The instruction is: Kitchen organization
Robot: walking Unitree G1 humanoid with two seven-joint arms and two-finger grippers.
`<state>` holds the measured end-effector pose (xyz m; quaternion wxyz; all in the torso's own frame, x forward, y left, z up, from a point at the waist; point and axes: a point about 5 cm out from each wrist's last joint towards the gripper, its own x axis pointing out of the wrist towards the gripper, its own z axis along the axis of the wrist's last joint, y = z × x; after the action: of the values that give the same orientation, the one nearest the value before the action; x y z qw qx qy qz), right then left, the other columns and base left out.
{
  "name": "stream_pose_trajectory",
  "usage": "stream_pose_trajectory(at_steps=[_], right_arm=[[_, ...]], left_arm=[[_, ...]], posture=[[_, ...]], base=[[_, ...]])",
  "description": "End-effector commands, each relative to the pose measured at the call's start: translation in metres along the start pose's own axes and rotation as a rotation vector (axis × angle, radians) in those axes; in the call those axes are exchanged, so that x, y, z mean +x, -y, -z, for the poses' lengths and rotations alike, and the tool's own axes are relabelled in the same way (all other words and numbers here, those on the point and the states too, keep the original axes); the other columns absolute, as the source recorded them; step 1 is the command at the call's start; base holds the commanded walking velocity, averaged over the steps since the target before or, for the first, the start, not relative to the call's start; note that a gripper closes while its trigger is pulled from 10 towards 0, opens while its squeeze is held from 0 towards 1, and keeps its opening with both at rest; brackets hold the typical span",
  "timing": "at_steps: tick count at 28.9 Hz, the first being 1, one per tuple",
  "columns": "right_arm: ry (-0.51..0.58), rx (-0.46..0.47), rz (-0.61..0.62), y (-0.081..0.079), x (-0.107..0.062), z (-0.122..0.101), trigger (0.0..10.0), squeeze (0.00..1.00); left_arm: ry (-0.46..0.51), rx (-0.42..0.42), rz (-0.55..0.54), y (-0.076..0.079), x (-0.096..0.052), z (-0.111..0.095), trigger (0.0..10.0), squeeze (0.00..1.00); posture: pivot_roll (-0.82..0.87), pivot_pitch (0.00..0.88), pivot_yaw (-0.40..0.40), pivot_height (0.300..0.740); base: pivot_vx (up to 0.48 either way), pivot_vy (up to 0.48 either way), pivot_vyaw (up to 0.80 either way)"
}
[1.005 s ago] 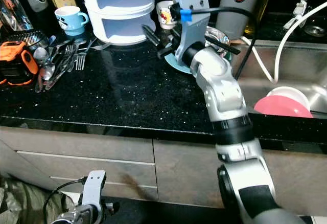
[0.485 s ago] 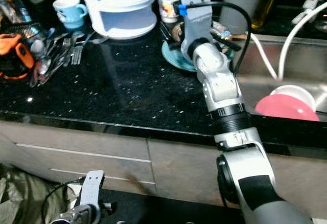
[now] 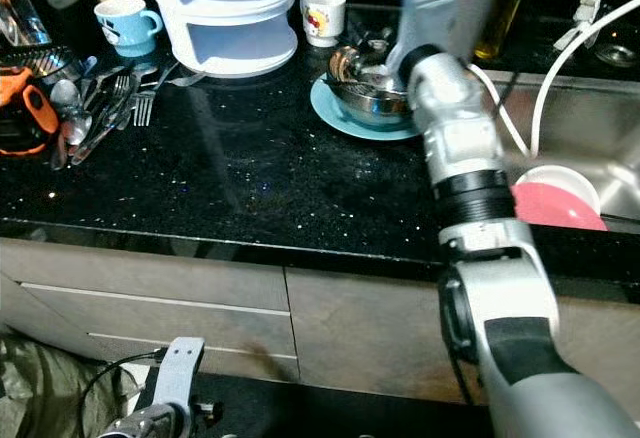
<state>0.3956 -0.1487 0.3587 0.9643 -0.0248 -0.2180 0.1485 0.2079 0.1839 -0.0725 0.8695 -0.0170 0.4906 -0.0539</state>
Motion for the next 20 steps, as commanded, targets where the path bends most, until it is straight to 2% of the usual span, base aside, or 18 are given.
stream_pose_trajectory(at_steps=[1,3,4,6,7,8,9,10,11,14,17,20], right_arm=[[0.023,0.0,0.017,0.015,-0.002,-0.006,10.0,0.0],[0.025,-0.036,0.065,0.036,-0.009,-0.008,10.0,0.0],[-0.004,-0.122,0.083,0.046,-0.013,-0.007,10.0,0.0],[-0.046,-0.236,0.046,0.058,-0.019,-0.003,10.0,0.0],[-0.046,-0.236,0.046,0.058,-0.019,-0.003,10.0,0.0],[-0.071,-0.32,-0.12,0.062,-0.031,-0.004,10.0,0.0],[-0.087,-0.333,-0.205,0.063,-0.039,-0.004,10.0,0.0],[-0.087,-0.333,-0.205,0.063,-0.039,-0.004,10.0,0.0],[-0.114,-0.344,-0.272,0.066,-0.047,-0.004,10.0,0.0],[-0.265,-0.426,-0.444,0.077,-0.073,0.005,10.0,0.0],[-0.334,-0.475,-0.501,0.082,-0.085,0.004,10.0,0.0],[-0.342,-0.491,-0.506,0.084,-0.088,0.002,10.0,0.0]], left_arm=[[-0.015,0.018,0.005,0.003,0.001,0.004,10.0,0.0],[-0.015,0.023,0.007,0.004,0.001,0.004,10.0,0.0],[-0.014,0.023,0.009,0.004,0.001,0.004,10.0,0.0],[-0.015,0.022,0.011,0.005,0.001,0.004,10.0,0.0],[-0.015,0.022,0.011,0.005,0.001,0.004,10.0,0.0],[-0.017,0.021,0.013,0.005,0.001,0.005,10.0,0.0],[-0.017,0.02,0.013,0.005,0.001,0.005,10.0,0.0],[-0.017,0.02,0.013,0.005,0.001,0.005,10.0,0.0],[-0.017,0.02,0.013,0.005,0.001,0.005,10.0,0.0],[-0.014,0.02,0.015,0.005,0.001,0.005,10.0,0.0],[-0.014,0.02,0.016,0.005,0.001,0.005,10.0,0.0],[-0.014,0.018,0.016,0.006,0.001,0.005,10.0,0.0]], posture=[[-0.01,0.109,-0.013,0.74],[-0.01,0.113,-0.016,0.74],[-0.01,0.118,-0.02,0.74],[-0.01,0.118,-0.02,0.74],[-0.01,0.118,-0.02,0.74],[-0.01,0.132,-0.013,0.74],[-0.01,0.133,-0.013,0.74],[-0.01,0.133,-0.013,0.74],[-0.01,0.134,-0.015,0.74],[-0.02,0.13,-0.016,0.74],[-0.02,0.13,-0.015,0.74],[-0.02,0.129,-0.017,0.74]], base=[[0.0,0.0,0.0],[0.0,0.0,0.0],[0.0,0.0,0.0],[0.0,0.0,0.0],[0.0,0.0,0.0],[0.0,0.0,0.0],[0.0,0.0,0.0],[0.0,0.0,0.0],[0.0,0.0,0.0],[0.0,0.0,0.0],[0.0,0.0,0.0],[0.0,0.0,0.0]])
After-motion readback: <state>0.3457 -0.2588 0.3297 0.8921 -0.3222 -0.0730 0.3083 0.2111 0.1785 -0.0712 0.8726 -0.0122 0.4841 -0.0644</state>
